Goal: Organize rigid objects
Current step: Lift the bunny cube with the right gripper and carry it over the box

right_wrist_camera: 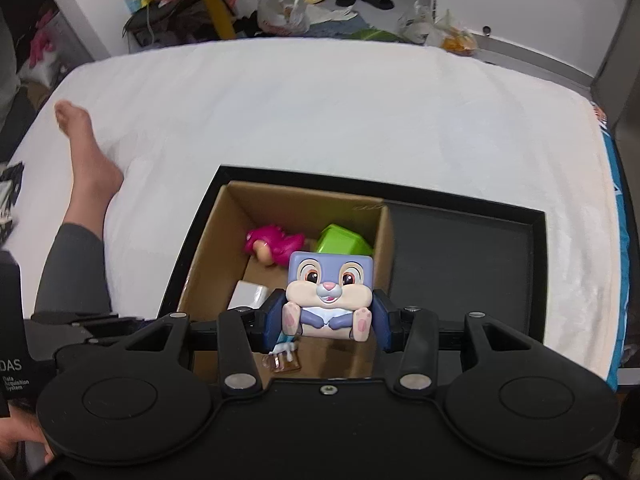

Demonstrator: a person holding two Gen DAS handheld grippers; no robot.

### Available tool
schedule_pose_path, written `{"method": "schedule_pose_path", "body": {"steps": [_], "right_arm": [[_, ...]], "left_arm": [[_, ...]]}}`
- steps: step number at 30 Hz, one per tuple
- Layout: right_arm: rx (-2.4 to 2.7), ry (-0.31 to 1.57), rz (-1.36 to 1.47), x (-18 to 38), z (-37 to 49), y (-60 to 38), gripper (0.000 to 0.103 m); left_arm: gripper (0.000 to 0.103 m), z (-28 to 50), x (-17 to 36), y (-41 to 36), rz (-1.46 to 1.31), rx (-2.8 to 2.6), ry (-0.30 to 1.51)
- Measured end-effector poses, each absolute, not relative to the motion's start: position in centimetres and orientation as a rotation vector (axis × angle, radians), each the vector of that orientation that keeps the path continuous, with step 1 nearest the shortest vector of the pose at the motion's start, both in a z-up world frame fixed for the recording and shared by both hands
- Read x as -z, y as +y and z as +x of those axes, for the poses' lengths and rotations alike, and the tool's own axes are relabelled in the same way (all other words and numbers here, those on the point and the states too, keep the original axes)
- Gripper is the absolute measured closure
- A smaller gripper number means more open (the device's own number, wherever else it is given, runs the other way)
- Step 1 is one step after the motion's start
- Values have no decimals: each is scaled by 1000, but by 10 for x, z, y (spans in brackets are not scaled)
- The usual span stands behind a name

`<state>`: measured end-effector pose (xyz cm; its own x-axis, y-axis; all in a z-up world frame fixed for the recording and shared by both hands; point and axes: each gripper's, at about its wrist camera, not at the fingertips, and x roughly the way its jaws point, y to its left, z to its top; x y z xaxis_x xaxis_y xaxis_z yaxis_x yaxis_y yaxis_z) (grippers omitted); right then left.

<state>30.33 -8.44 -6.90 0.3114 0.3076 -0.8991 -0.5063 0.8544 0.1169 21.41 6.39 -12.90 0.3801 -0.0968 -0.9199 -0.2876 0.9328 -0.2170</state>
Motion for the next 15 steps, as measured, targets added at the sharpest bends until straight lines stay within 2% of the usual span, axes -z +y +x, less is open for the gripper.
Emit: {"method": "schedule_pose_path", "body": {"steps": [15], "right_arm": [[-574, 1216, -314, 109, 285, -46, 59]], "left_arm": [[93, 209, 128, 69, -396, -102, 1161]]}}
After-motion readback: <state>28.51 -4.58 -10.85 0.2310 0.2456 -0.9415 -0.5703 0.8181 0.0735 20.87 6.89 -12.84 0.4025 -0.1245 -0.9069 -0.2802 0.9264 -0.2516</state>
